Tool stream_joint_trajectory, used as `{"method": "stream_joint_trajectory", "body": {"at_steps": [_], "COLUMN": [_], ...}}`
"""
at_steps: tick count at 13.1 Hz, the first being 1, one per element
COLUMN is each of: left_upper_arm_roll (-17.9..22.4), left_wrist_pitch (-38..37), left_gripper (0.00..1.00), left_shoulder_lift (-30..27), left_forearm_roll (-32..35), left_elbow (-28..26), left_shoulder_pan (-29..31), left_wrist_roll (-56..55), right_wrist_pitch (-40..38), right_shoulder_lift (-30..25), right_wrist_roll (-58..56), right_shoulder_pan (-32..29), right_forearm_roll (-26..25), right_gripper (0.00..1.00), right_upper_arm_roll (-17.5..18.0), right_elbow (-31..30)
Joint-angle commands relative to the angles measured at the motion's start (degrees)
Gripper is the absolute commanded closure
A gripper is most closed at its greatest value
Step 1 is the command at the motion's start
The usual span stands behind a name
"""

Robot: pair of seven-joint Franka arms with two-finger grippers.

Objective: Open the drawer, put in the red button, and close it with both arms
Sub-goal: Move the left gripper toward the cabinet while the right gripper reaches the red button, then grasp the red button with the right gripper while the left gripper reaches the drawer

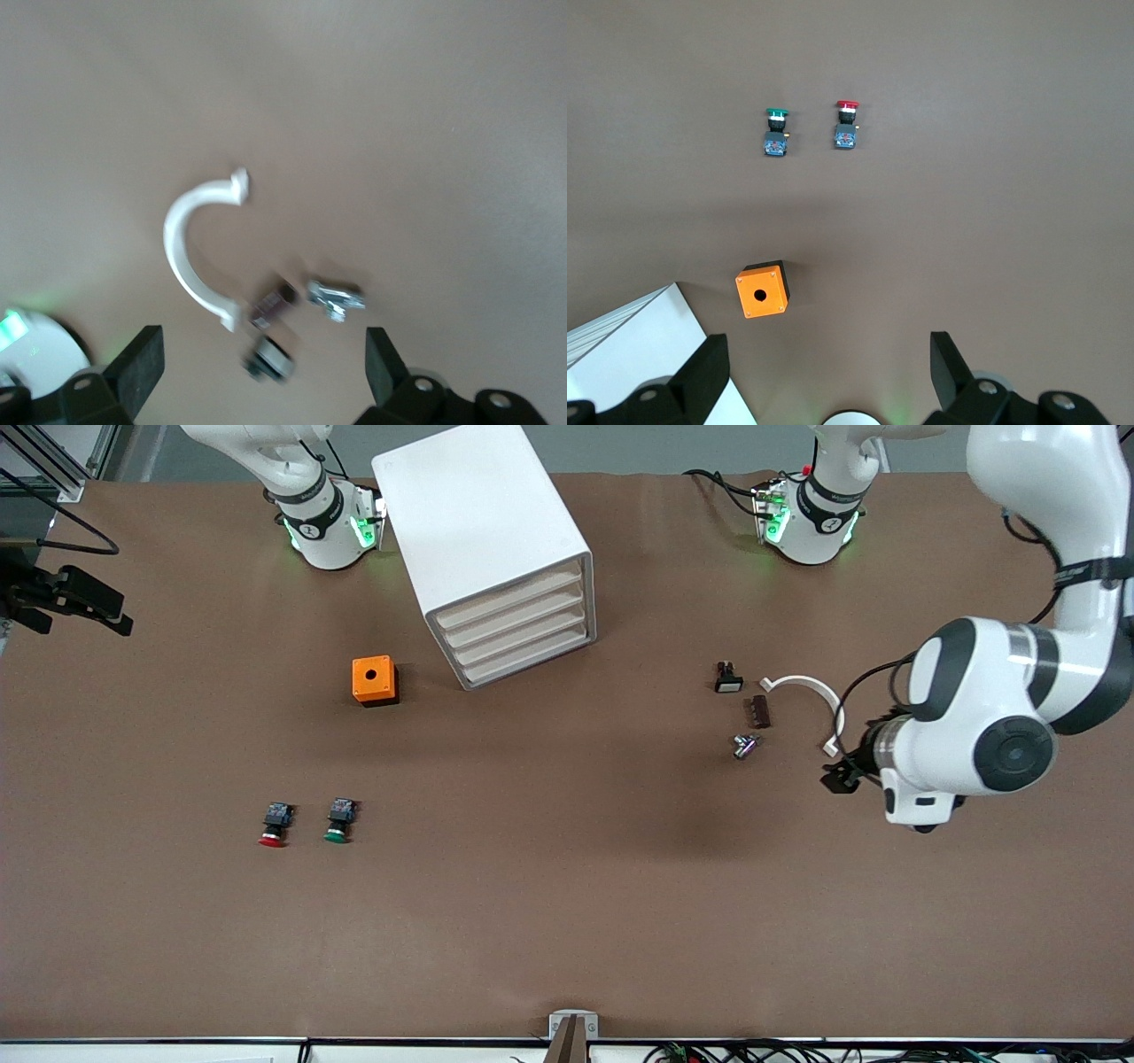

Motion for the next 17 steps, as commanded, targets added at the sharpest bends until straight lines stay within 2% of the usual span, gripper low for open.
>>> {"method": "stream_joint_trajectory", "body": {"at_steps": [1, 2, 4, 7, 9, 10, 12, 15, 17], "left_upper_arm_roll": [0.16, 0.16, -0.01, -0.02, -0.02, -0.02, -0.02, -0.02, -0.02], "left_wrist_pitch": [-1.66, -1.66, -2.44, -8.06, -8.25, -8.25, -8.34, -10.36, -10.45], "left_gripper": [0.00, 0.00, 0.00, 0.00, 0.00, 0.00, 0.00, 0.00, 0.00], "left_shoulder_lift": [2.82, 3.61, 3.97, 5.63, 7.12, 8.09, 9.67, 12.14, 12.14], "left_forearm_roll": [-10.31, -14.80, -17.30, -20.45, -26.41, -28.88, -31.53, -40.31, -40.94], "left_elbow": [2.37, 2.37, 2.19, 2.28, 2.36, 2.45, 3.41, 3.86, 3.86], "left_shoulder_pan": [0.04, -0.04, -0.92, -3.90, -5.48, -7.06, -10.05, -10.24, -10.59], "left_wrist_roll": [-16.00, -21.37, -28.34, -32.75, -40.80, -46.42, -54.96, -55.97, -56.23], "right_wrist_pitch": [-3.12, -2.97, 3.76, 24.65, 37.23, 42.07, 50.00, 61.69, 62.95], "right_shoulder_lift": [5.23, 7.60, 9.82, 10.27, 11.57, 13.67, 18.94, 25.80, 29.50], "right_wrist_roll": [-0.56, -0.47, -0.47, -0.47, -0.21, 0.49, 1.90, 3.30, 5.32], "right_shoulder_pan": [0.47, 0.47, 0.03, -0.59, -0.41, -0.41, -0.50, -1.03, -0.77], "right_forearm_roll": [-1.27, -1.27, -1.27, -1.18, -1.18, -0.84, -0.57, -0.31, -0.22], "right_gripper": [0.00, 0.00, 0.00, 0.00, 0.00, 0.00, 0.00, 0.00, 0.00], "right_upper_arm_roll": [-0.07, -0.07, -0.15, -0.16, -0.24, -0.24, -0.24, -0.16, -0.24], "right_elbow": [-0.40, -1.27, -5.74, -21.36, -28.67, -30.36, -30.81, -29.85, -26.52]}}
